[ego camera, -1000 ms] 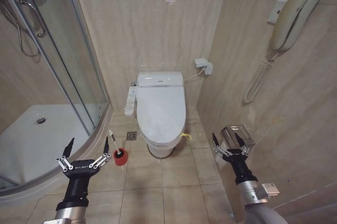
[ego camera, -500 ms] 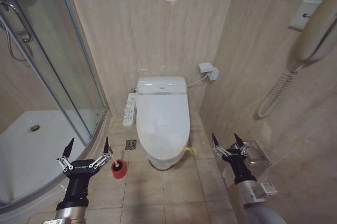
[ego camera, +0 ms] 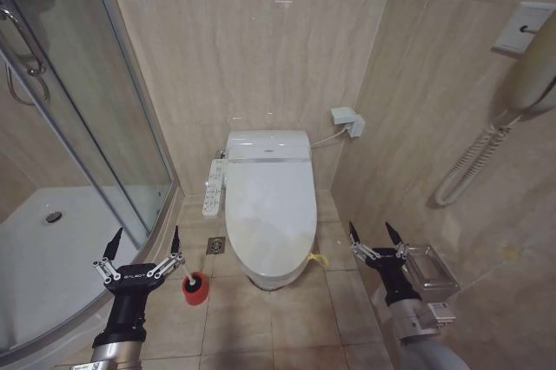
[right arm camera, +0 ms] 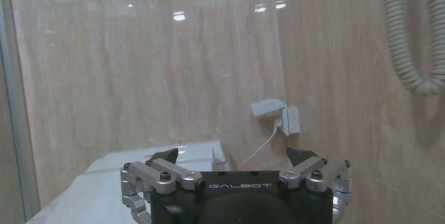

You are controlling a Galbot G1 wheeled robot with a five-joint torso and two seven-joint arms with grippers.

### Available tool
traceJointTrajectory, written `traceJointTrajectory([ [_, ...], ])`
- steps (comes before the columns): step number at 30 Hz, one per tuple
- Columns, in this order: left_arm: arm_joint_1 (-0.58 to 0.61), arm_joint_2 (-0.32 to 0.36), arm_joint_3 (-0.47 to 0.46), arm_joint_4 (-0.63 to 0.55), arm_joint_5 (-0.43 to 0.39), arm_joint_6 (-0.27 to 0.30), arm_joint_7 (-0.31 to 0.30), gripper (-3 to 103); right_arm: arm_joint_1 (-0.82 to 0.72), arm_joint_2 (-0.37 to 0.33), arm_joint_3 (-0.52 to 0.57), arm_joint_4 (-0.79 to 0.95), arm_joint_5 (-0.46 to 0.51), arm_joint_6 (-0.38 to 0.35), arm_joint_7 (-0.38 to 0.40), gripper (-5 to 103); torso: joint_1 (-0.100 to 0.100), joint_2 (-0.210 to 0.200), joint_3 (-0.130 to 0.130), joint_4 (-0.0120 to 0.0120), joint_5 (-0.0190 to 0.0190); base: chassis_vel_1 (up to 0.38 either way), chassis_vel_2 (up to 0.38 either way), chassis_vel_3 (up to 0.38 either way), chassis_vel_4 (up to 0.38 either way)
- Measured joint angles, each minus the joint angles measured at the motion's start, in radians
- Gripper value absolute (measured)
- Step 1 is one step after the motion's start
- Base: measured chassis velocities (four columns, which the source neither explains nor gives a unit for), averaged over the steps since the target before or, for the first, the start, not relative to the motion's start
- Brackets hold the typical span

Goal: Open the toilet lid, clean the toilet bowl with a toilet brush, close the toilet lid, and flush.

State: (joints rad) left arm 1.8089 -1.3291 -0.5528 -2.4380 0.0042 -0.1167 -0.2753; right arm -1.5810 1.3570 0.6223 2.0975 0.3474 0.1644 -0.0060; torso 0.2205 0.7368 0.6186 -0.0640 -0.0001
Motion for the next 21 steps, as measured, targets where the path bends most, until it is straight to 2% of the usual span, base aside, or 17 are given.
traceJointTrajectory([
  [16,0.000,0.000,0.000,0.000,0.000,0.000,0.000,100,-0.010,-0.003,0.002,0.001,-0.004,0.003,-0.007,100,0.000,0.000,0.000,0.0002,0.0000,-0.090,0.092,0.094,-0.094],
  [21,0.000,0.000,0.000,0.000,0.000,0.000,0.000,100,-0.007,-0.002,0.003,-0.031,-0.046,0.019,-0.006,100,0.000,0.000,0.000,0.0000,0.0000,-0.089,0.088,0.086,-0.090],
])
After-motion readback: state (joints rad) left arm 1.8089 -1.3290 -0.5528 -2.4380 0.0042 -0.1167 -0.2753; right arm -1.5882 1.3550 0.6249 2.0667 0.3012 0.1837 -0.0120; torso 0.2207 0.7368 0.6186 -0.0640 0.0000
